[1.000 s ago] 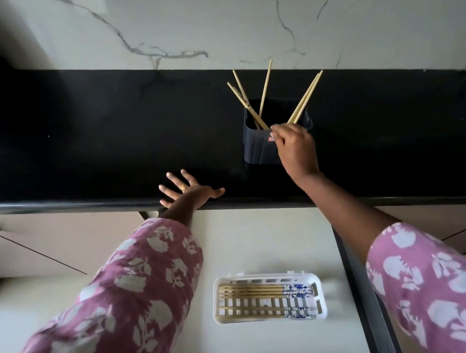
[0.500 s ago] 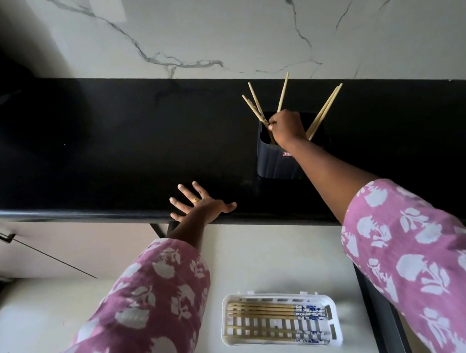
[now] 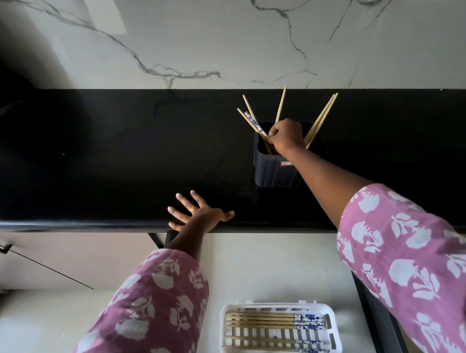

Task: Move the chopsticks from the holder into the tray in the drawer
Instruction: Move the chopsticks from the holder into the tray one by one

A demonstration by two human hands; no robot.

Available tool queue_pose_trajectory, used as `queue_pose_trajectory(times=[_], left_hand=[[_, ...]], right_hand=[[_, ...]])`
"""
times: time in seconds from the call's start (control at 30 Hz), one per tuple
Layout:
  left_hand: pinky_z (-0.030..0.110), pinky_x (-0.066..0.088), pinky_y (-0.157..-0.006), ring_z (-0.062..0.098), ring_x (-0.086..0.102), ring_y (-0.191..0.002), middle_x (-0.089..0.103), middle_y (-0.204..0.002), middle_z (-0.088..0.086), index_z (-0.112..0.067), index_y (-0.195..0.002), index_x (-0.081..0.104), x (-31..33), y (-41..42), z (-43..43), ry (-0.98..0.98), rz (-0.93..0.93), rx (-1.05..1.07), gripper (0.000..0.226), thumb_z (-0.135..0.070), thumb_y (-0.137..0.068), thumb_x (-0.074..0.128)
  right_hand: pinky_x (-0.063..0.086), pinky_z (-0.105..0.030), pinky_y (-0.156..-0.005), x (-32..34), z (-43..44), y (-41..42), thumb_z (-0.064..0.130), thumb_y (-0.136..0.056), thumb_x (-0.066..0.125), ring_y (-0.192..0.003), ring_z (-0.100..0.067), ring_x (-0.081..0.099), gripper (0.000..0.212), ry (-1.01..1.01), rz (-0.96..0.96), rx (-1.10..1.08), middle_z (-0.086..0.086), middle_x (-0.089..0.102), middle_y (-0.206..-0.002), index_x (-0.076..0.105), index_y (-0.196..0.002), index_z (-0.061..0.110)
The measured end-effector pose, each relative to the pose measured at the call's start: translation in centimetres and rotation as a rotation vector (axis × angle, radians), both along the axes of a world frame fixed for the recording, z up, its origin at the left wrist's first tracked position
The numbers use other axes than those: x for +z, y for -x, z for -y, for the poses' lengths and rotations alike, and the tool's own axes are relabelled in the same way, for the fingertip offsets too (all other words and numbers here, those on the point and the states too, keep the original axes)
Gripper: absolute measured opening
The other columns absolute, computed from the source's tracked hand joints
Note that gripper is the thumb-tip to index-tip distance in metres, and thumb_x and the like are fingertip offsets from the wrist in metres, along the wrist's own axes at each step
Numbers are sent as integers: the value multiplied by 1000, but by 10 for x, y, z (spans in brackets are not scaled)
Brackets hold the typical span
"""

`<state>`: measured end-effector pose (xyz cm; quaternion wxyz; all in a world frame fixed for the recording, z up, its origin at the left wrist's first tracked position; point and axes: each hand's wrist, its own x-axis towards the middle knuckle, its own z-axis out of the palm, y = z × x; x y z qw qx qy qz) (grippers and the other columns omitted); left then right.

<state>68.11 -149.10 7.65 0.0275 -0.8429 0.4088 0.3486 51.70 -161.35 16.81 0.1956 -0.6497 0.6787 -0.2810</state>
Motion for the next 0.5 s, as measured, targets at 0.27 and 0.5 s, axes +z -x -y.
queue_pose_trajectory(times=[0.27,0.5], left_hand=[[60,-7,-110,43,-28,-137,-37,-150,5,-28,-145,-23,-14,-2,4,24,18,31,125,-78,-64,58],[52,-12,-112,41,-24,-140,-26,-154,12,-22,-150,-11,-12,8,2,119,41,76,112,-65,-74,60]], right_hand=[[47,-25,-69,34,-13,12,6,-77,67,-85,-25,67,17,317,158,-129,-16,73,-93,70,-93,0],[49,-11,-61,66,-39,45,6,-78,68,-70,-11,60,17,431,788,-388,-7,67,-80,70,-94,0]])
